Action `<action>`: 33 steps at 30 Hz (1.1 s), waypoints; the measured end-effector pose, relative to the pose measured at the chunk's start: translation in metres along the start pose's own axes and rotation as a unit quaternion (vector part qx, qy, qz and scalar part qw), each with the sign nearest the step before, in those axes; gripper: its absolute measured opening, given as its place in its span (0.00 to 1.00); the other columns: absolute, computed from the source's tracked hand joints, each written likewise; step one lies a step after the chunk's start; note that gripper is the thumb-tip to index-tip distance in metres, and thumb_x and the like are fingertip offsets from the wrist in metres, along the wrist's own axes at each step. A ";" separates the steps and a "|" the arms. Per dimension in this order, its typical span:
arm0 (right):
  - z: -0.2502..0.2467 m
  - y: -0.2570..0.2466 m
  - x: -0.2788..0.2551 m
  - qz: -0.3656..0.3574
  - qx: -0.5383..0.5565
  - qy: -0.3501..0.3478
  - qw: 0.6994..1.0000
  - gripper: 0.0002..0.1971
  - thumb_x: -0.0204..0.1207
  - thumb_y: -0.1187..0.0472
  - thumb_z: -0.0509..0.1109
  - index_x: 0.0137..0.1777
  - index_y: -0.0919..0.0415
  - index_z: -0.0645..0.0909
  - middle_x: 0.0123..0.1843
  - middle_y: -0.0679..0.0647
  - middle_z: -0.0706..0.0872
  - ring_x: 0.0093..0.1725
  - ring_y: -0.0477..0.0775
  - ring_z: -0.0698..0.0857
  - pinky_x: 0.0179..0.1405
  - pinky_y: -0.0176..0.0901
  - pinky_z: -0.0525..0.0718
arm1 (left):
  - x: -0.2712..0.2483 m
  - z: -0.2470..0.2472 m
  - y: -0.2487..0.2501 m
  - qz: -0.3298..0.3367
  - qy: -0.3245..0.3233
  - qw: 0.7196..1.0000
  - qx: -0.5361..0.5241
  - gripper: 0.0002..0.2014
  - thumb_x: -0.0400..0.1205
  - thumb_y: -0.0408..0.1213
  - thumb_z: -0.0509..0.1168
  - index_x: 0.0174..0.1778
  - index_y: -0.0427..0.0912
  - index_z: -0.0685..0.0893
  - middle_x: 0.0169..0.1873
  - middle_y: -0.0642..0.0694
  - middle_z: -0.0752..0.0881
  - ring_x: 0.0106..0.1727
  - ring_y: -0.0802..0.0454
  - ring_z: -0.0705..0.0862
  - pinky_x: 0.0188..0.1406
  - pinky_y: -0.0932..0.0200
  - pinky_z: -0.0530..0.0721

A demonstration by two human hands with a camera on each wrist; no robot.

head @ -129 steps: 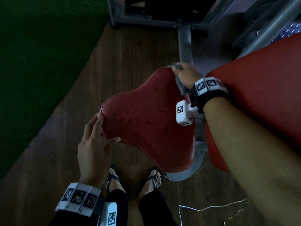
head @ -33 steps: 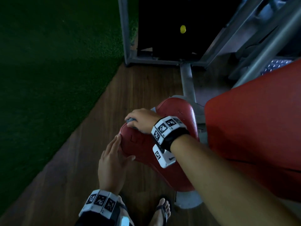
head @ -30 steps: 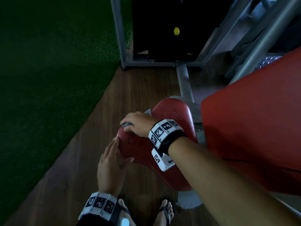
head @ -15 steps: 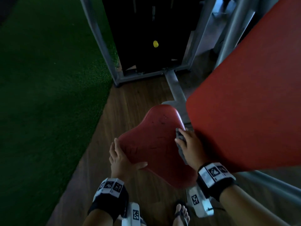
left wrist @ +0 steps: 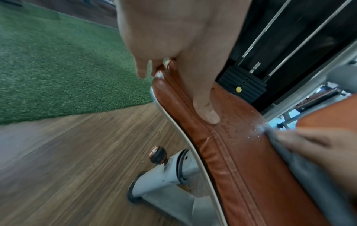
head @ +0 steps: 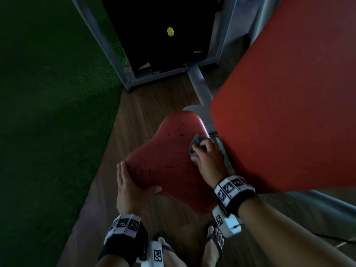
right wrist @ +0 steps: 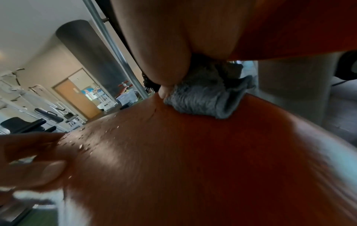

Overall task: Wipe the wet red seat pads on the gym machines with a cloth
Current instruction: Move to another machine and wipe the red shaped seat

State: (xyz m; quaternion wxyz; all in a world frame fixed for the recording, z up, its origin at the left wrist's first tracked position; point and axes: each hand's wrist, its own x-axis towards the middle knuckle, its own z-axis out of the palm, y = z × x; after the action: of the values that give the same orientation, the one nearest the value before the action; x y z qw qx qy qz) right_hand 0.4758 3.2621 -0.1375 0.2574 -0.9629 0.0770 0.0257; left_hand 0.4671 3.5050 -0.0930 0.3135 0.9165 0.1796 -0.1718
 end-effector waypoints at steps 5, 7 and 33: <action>-0.001 -0.010 0.045 -0.013 0.011 -0.029 0.999 0.16 0.76 0.53 0.74 0.61 0.56 0.85 0.62 0.52 0.76 0.65 0.57 0.72 0.65 0.54 0.75 | -0.001 -0.002 0.011 -0.018 0.001 1.000 0.023 0.70 0.59 0.50 0.86 0.88 0.50 0.43 0.88 0.53 0.45 0.85 0.44 0.59 0.69 0.37 0.74; -0.002 -0.009 0.046 -0.021 0.011 -0.045 0.999 0.16 0.76 0.53 0.74 0.63 0.56 0.85 0.62 0.52 0.76 0.66 0.56 0.72 0.67 0.53 0.74 | -0.001 -0.002 0.011 -0.025 -0.004 0.999 0.032 0.71 0.59 0.51 0.86 0.88 0.51 0.42 0.87 0.55 0.44 0.85 0.44 0.60 0.66 0.37 0.76; -0.001 -0.023 0.048 -0.041 -0.095 -0.092 0.990 0.22 0.81 0.45 0.65 0.74 0.46 0.75 0.67 0.53 0.72 0.67 0.58 0.72 0.63 0.61 0.78 | -0.001 0.000 0.006 -0.028 -0.017 0.998 0.054 0.71 0.60 0.56 0.84 0.87 0.55 0.38 0.86 0.58 0.39 0.85 0.42 0.62 0.66 0.36 0.77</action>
State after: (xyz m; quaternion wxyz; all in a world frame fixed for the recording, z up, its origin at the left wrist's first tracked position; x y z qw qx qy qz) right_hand 0.5266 3.2749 -0.1291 0.1711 -0.9790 0.0109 0.1105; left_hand 0.4688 3.5003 -0.0890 0.2618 0.9237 0.1900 -0.2054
